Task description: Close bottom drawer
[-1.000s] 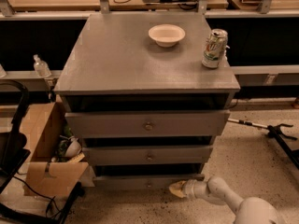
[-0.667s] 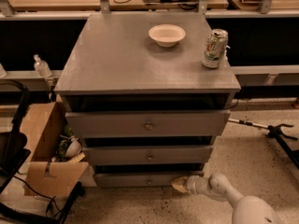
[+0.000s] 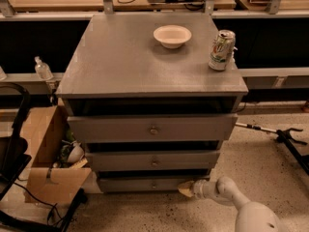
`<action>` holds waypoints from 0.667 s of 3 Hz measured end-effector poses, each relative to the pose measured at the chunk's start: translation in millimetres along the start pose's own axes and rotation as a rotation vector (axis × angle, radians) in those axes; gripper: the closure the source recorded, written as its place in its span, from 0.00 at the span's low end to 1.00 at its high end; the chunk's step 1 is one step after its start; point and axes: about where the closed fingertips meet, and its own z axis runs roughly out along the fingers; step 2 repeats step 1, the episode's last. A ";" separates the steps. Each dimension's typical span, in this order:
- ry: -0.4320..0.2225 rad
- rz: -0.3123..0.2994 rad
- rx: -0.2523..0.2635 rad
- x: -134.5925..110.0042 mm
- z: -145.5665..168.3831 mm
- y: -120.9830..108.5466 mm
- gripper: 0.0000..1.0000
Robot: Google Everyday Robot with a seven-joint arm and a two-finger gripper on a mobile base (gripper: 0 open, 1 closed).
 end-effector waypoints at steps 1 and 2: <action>0.000 0.000 0.000 0.0 0.0 0.0 1.00; 0.000 0.000 0.000 0.0 0.0 0.0 1.00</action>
Offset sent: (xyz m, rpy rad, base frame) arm 0.0000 0.0000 0.0000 0.0000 0.0000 0.0000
